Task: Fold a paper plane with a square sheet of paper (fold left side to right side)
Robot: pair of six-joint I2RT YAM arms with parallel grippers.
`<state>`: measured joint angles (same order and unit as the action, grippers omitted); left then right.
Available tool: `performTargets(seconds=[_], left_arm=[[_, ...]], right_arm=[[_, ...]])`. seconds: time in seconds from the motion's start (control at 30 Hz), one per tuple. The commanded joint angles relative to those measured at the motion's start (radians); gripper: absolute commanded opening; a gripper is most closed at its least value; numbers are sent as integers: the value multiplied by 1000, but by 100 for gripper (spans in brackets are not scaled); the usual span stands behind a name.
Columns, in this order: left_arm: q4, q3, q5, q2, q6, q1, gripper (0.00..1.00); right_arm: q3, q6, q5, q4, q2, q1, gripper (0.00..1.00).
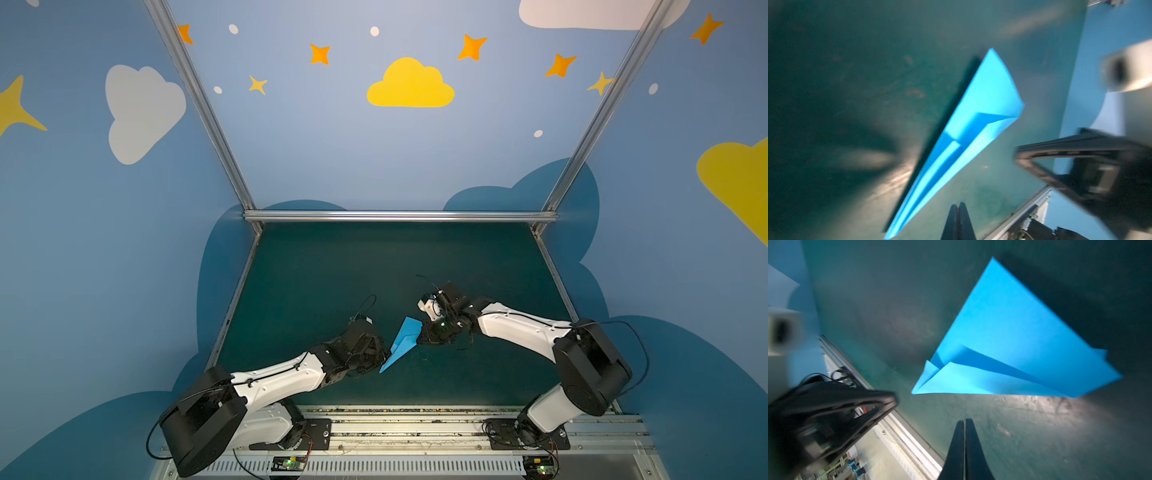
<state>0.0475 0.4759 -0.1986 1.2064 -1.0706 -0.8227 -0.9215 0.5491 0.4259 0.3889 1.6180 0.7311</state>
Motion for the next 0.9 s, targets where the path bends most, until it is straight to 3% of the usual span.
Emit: performTargets(seconds=[0.0,0.3,0.87], left_arm=[[-28,31,-7,9,17,0,4],[41,46,-60,138,23,-4,4],[116,-19,-63,225,17,-6,4]], right_arm=[[-18,25,-17,-41,36,16,0],[-25,32,-19,-67,101,17,0],[-51,45,-4,-62,127,20,0]])
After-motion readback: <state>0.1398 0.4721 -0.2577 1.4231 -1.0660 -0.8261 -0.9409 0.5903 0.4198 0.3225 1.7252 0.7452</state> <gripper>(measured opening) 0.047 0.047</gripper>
